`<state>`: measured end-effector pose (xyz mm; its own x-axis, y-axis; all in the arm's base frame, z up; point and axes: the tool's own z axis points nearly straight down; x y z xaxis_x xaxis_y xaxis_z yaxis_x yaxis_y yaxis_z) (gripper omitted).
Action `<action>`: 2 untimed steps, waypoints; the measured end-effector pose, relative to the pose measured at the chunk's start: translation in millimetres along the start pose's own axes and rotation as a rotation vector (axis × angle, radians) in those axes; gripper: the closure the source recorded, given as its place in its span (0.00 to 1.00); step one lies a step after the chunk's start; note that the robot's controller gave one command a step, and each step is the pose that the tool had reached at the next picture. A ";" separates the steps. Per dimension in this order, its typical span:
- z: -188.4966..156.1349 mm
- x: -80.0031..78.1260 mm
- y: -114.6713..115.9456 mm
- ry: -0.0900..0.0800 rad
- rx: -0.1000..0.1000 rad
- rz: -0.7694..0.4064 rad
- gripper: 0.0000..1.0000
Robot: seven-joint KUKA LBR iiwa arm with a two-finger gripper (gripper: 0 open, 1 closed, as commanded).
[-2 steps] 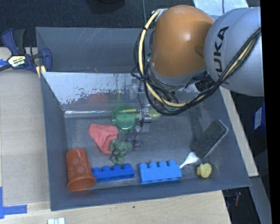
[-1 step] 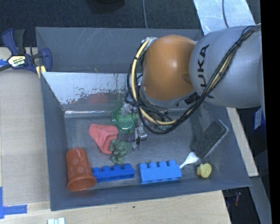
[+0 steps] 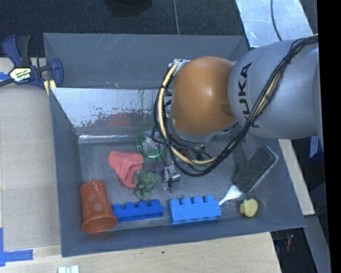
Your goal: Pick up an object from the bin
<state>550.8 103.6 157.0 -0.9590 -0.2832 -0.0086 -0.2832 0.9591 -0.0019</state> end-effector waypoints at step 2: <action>85.3 31.1 34.2 -0.015 0.002 -0.093 0.00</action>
Offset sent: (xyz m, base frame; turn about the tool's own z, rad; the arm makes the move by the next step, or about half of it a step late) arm -0.0414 0.0238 -0.0870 -0.0921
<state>512.0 127.6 71.3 -0.9285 -0.3707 -0.0234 -0.3707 0.9288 -0.0049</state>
